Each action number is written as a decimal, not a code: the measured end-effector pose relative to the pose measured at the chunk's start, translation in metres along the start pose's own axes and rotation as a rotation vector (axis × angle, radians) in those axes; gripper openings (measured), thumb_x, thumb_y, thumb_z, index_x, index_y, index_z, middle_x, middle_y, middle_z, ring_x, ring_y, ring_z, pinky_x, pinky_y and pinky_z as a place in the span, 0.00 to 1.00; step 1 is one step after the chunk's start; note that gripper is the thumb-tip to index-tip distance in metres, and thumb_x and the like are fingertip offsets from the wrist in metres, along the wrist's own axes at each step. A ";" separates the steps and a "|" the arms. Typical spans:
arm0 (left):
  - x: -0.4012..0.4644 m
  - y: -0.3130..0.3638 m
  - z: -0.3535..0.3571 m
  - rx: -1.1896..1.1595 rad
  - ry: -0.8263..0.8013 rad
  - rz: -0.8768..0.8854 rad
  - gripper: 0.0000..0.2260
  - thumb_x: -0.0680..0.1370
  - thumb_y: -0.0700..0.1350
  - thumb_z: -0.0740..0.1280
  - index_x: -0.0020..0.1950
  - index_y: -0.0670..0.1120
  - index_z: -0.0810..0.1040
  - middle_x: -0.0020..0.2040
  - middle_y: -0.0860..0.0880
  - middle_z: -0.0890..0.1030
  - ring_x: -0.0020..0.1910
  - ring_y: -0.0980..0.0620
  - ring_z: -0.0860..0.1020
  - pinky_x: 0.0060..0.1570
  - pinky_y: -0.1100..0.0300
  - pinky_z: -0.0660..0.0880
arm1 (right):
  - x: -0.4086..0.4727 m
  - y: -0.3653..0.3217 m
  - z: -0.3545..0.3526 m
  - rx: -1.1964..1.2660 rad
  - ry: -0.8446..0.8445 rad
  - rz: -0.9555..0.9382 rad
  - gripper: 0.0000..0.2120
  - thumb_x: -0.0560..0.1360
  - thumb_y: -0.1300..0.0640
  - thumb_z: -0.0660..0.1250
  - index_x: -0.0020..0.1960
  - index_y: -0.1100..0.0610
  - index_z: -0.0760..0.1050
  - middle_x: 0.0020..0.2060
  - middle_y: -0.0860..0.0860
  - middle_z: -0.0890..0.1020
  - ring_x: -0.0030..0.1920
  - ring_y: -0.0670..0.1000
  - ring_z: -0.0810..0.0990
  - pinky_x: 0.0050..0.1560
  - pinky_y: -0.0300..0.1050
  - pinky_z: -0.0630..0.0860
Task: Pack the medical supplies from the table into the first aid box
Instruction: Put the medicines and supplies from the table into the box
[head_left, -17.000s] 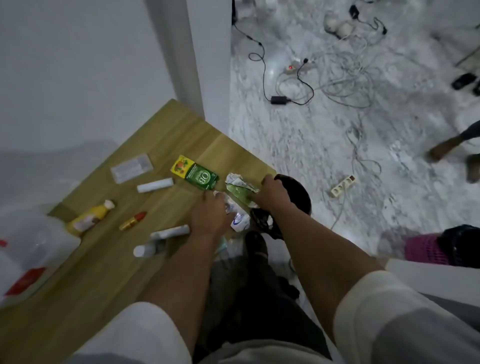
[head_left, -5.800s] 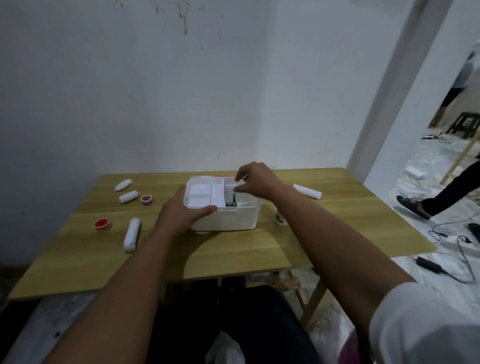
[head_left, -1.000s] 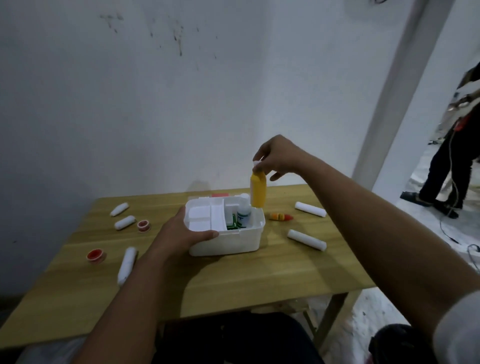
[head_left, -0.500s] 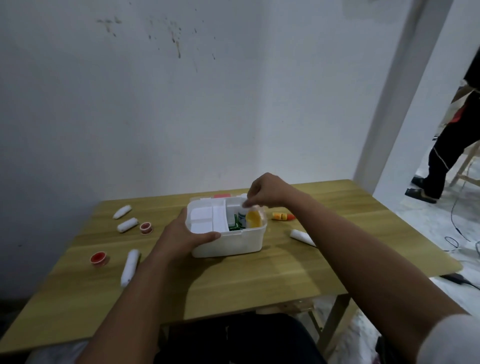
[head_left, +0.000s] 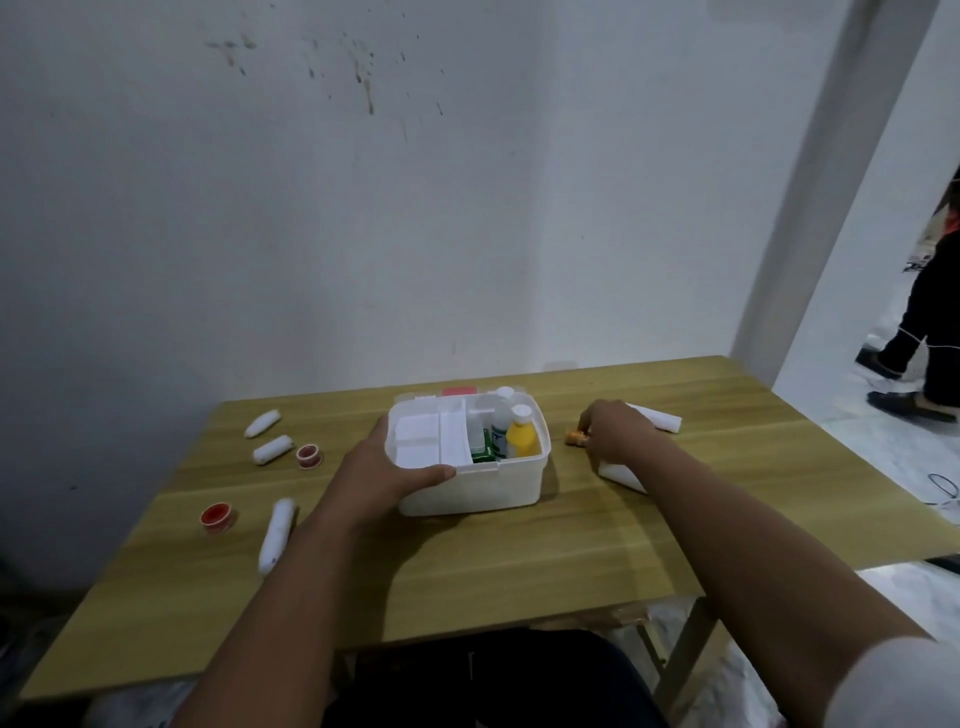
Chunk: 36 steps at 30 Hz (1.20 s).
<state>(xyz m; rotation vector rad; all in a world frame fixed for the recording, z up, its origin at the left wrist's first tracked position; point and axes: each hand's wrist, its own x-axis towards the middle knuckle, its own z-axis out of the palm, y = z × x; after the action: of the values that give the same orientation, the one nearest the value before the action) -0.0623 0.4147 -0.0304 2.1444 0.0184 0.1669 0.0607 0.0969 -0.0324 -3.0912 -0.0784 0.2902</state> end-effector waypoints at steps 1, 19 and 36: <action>0.000 0.001 0.000 0.002 -0.003 0.000 0.43 0.66 0.59 0.82 0.78 0.61 0.66 0.62 0.62 0.74 0.60 0.55 0.72 0.42 0.68 0.68 | -0.002 0.001 -0.005 0.051 0.031 -0.006 0.15 0.76 0.54 0.72 0.62 0.55 0.82 0.55 0.52 0.84 0.55 0.53 0.82 0.55 0.48 0.81; 0.004 -0.002 0.003 -0.009 -0.016 0.001 0.44 0.67 0.58 0.82 0.79 0.58 0.64 0.73 0.52 0.75 0.61 0.54 0.71 0.42 0.66 0.68 | -0.056 -0.117 -0.087 -0.056 0.108 -0.455 0.06 0.73 0.60 0.76 0.49 0.57 0.85 0.45 0.53 0.86 0.46 0.54 0.83 0.51 0.51 0.83; 0.004 -0.001 0.004 0.005 0.000 0.008 0.43 0.68 0.57 0.82 0.79 0.57 0.65 0.71 0.53 0.76 0.59 0.55 0.71 0.41 0.67 0.67 | -0.054 -0.132 -0.056 -0.418 0.112 -0.516 0.11 0.75 0.61 0.71 0.38 0.51 0.72 0.42 0.48 0.80 0.49 0.53 0.79 0.68 0.63 0.62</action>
<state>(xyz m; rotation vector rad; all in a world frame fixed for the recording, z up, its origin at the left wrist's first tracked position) -0.0582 0.4122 -0.0327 2.1493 0.0102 0.1718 0.0115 0.2236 0.0376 -3.3083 -1.0334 0.0842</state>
